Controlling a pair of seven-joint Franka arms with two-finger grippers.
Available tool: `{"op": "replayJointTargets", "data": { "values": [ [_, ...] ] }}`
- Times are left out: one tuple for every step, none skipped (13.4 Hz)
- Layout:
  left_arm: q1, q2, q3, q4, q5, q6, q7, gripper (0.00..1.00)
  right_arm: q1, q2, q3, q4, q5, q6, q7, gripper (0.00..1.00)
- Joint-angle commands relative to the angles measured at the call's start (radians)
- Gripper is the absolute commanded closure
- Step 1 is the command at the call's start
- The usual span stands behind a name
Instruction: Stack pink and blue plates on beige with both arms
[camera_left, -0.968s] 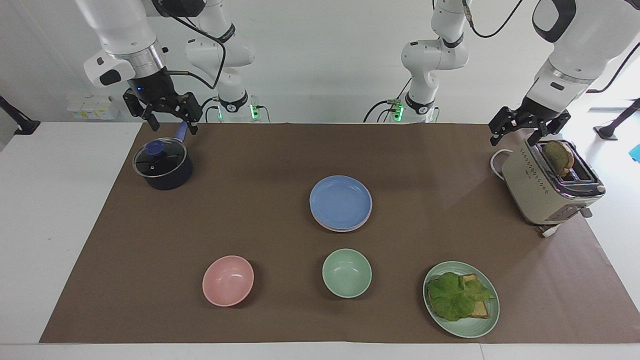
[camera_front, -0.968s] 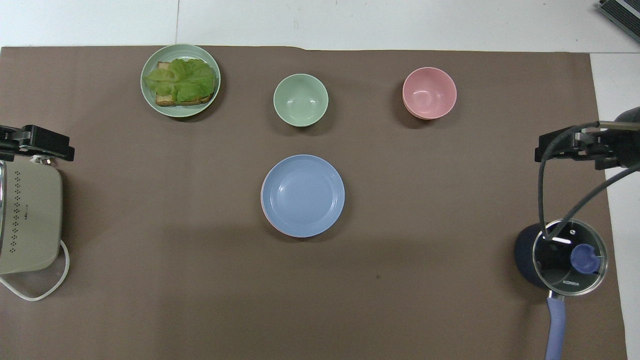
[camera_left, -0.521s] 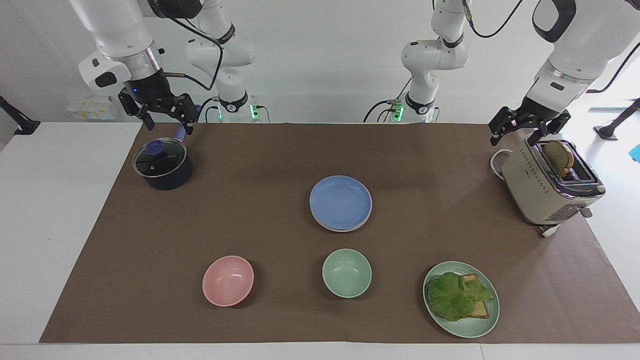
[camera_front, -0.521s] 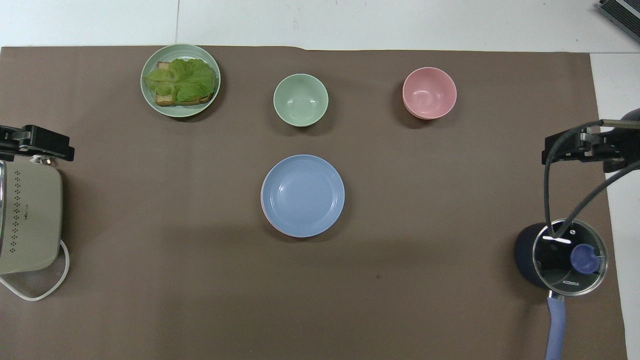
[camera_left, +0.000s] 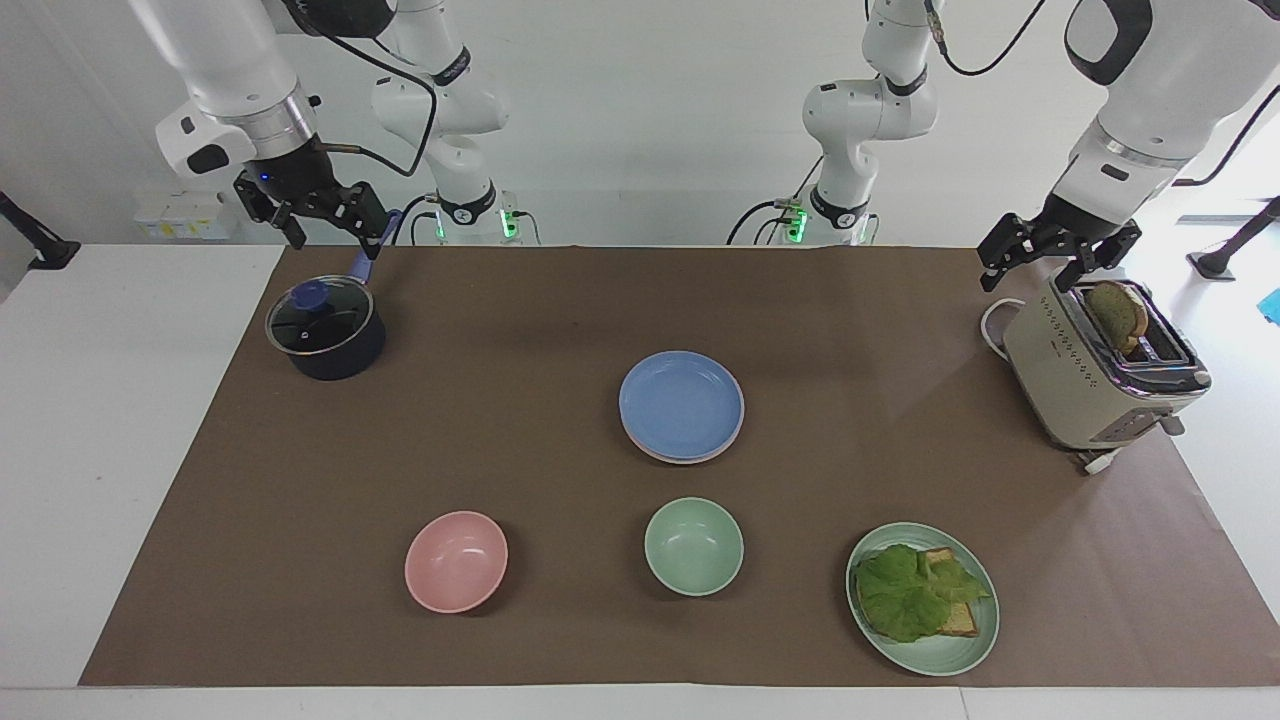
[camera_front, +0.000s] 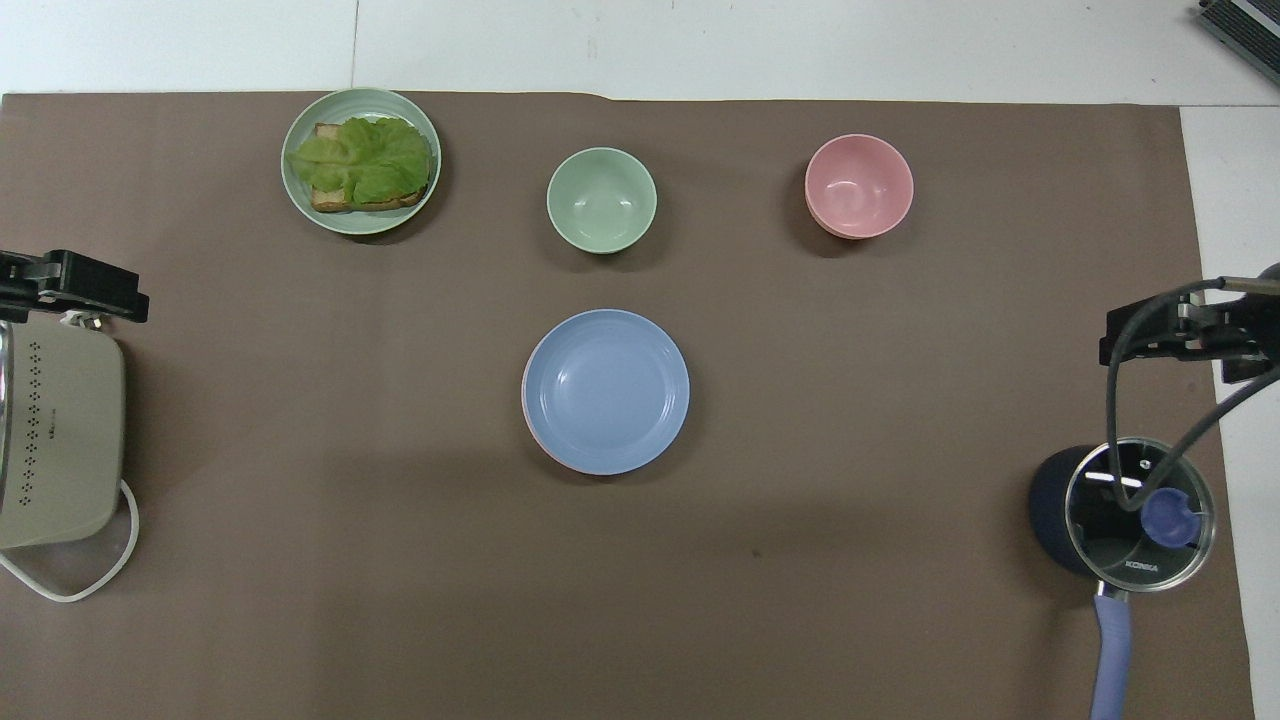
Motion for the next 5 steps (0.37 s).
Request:
{"op": "replayJointTargets", "data": {
  "values": [
    [0.009,-0.006,-0.007,-0.004,0.015,-0.009,0.009,0.00,-0.019,-0.026,0.012,-0.031,0.002,0.005,-0.030,0.00],
    [0.009,-0.006,-0.007,-0.004,0.015,-0.009,0.009,0.00,-0.019,-0.026,0.012,-0.031,0.002,0.007,-0.031,0.00],
    [0.010,-0.006,-0.007,-0.004,0.015,-0.009,0.009,0.00,-0.019,-0.026,0.012,-0.031,0.002,0.011,-0.031,0.00],
    [0.010,-0.004,-0.006,-0.004,0.015,-0.009,0.009,0.00,-0.019,-0.024,0.012,-0.031,0.002,0.016,-0.033,0.00],
    [0.010,-0.006,-0.006,-0.004,0.015,-0.009,0.009,0.00,-0.019,-0.024,0.012,-0.031,0.002,0.017,-0.036,0.00]
  ]
}}
